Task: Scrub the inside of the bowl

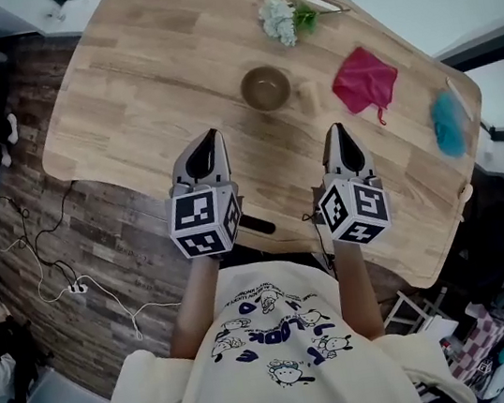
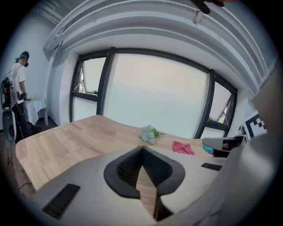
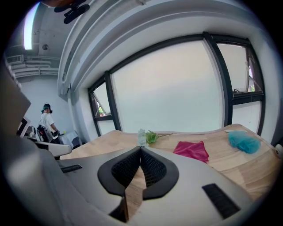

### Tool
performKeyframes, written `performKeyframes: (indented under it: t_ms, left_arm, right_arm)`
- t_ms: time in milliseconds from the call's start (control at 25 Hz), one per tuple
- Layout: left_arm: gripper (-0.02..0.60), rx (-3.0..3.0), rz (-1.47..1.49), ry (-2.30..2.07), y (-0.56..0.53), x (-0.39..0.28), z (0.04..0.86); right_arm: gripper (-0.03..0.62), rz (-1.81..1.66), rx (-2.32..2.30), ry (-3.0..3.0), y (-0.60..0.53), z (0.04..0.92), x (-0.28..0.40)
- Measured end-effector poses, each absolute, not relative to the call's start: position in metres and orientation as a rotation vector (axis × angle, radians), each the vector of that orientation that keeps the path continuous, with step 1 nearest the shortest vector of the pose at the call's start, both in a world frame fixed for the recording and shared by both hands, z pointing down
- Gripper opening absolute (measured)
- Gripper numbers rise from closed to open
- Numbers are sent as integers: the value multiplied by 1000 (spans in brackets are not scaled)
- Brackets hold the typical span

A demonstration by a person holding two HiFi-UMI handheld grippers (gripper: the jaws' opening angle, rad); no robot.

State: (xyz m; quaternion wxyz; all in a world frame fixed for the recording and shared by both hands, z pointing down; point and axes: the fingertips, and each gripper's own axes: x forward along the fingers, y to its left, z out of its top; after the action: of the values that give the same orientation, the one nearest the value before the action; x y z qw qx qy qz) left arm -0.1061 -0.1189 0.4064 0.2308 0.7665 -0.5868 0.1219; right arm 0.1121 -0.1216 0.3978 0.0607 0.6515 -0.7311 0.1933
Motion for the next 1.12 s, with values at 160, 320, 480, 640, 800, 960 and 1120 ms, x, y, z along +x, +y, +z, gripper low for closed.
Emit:
performKeyframes:
  t_ms: [160,320,480,640,800,960,1120]
  left_arm:
    - [26,2124,340,-1529,-138,-106,417]
    - [28,2118,373,-1447,-152,-106,432]
    - [28,2089,358,-1394,-165,-103,447]
    - [38,2062,395,-1367,-177,-99,462]
    - [62,2042,412,-1305,-187,-89,476]
    - [80,2010,443,-1241,-195,-82,495]
    - [116,1971,451,-1206,-201,-74,509]
  right_arm:
    - [-3,577,2006,-2150,-135,407,113]
    - [-3,579,2009,-2095,-139,416,110]
    - [-3,566,1970,-2073,-147,427,106]
    - [17,562,1947,-2082,-157,433,106]
    - [29,567,1927,-2054,-165,444,110]
    - [43,575,1899,-2046,-173,454,110]
    - [51,579,1866,-2038,-180,464,111]
